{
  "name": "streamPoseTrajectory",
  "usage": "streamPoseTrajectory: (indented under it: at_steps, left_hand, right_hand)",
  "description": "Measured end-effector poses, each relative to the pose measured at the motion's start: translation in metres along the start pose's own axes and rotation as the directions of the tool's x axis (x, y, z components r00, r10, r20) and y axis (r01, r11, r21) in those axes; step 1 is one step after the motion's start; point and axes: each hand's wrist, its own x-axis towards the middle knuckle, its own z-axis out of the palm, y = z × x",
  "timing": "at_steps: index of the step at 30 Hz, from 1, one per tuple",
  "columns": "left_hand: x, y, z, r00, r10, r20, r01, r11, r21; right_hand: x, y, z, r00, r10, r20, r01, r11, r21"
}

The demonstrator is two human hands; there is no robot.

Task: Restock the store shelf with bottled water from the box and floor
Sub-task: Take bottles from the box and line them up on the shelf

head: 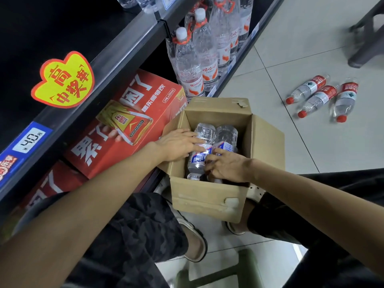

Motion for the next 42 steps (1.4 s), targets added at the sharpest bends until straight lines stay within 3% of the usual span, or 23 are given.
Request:
streamPoseTrajectory:
  at_steps: [6, 10, 15, 17, 26, 32, 35, 42]
  left_hand:
    - [-0.006, 0.002, -0.004, 0.999, 0.006, 0.038, -0.008, 0.999, 0.045]
    - [-0.006, 0.008, -0.006, 0.999, 0.024, 0.027, -0.025, 0.999, 0.035]
    - [0.007, 0.020, -0.002, 0.994, 0.078, 0.082, -0.087, 0.990, 0.111]
    - [0.015, 0.025, 0.000, 0.986, 0.124, 0.112, -0.142, 0.975, 0.173]
    - [0.046, 0.032, 0.014, 0.958, 0.209, 0.194, -0.259, 0.923, 0.285]
    - [0.038, 0.027, 0.019, 0.967, 0.253, 0.009, -0.247, 0.937, 0.247]
    - [0.028, 0.024, 0.011, 0.969, 0.230, -0.087, -0.210, 0.957, 0.198]
    - [-0.005, 0.023, -0.018, 0.994, 0.044, -0.100, -0.042, 0.999, 0.022]
  right_hand:
    - [-0.014, 0.007, -0.011, 0.988, 0.061, -0.141, -0.050, 0.995, 0.081]
    - [-0.040, 0.039, -0.022, 0.922, 0.254, -0.292, -0.171, 0.944, 0.283]
    - [-0.074, 0.071, -0.006, 0.749, 0.596, -0.289, -0.240, 0.651, 0.721]
    - [-0.075, 0.071, -0.002, 0.731, 0.635, -0.248, -0.215, 0.560, 0.800]
    - [-0.053, 0.065, -0.002, 0.604, 0.746, -0.282, -0.154, 0.456, 0.876]
    - [-0.042, 0.062, -0.012, 0.578, 0.777, -0.251, -0.180, 0.421, 0.889]
    - [-0.045, 0.061, -0.016, 0.579, 0.786, -0.216, -0.194, 0.391, 0.900]
    - [-0.072, 0.052, -0.028, 0.516, 0.824, -0.236, -0.203, 0.384, 0.901]
